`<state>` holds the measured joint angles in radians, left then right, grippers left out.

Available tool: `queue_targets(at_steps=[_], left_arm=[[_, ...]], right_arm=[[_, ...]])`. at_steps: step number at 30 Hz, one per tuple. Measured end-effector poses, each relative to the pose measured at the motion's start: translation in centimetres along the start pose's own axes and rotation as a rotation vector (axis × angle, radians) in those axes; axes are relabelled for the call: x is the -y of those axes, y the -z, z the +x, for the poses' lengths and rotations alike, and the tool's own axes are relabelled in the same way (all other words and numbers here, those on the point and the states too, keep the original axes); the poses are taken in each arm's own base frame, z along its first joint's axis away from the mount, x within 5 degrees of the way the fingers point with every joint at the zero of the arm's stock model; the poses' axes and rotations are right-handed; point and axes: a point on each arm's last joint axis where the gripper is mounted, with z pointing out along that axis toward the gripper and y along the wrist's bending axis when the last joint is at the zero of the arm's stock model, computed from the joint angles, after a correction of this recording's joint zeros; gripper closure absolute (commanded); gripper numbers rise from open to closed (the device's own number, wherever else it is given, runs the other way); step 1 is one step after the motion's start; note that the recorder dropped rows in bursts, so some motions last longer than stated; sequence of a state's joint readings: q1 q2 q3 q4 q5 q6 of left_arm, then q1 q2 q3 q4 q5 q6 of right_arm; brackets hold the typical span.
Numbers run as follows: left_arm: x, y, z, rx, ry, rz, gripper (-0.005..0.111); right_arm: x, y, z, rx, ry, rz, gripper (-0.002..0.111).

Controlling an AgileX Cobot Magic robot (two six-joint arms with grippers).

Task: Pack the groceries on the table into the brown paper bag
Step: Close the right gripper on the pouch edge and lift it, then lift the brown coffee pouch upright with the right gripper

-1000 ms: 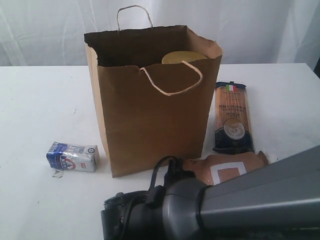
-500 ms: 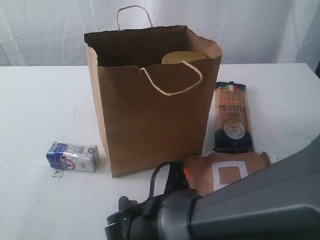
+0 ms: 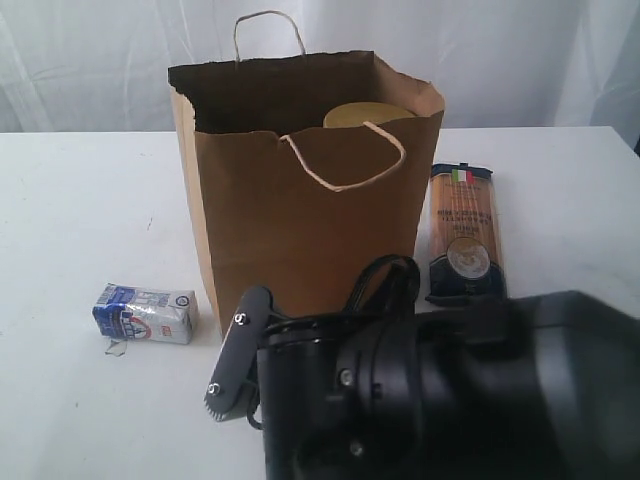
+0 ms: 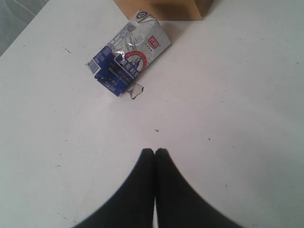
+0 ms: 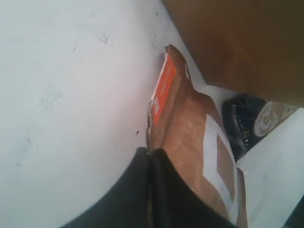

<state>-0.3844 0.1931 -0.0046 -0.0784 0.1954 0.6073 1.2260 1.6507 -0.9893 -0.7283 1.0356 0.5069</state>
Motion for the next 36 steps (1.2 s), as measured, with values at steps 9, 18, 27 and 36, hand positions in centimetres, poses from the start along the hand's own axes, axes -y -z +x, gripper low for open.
queue_targets(at_steps=[9, 18, 27, 36], left_arm=[[0.0, 0.0, 0.0, 0.0, 0.0, 0.0, 0.107], [0.0, 0.0, 0.0, 0.0, 0.0, 0.0, 0.107], [0.0, 0.0, 0.0, 0.0, 0.0, 0.0, 0.107], [0.0, 0.0, 0.0, 0.0, 0.0, 0.0, 0.107]], right_arm=[[3.1, 5.6, 1.2, 0.238, -0.256, -0.135, 0.108], [4.9, 8.0, 6.1, 0.301, -0.446, -0.191, 0.108], [4.2, 7.2, 11.1, 0.235, -0.532, -0.248, 0.108], [4.0, 7.3, 11.5, 0.249, -0.552, -0.287, 0.083]])
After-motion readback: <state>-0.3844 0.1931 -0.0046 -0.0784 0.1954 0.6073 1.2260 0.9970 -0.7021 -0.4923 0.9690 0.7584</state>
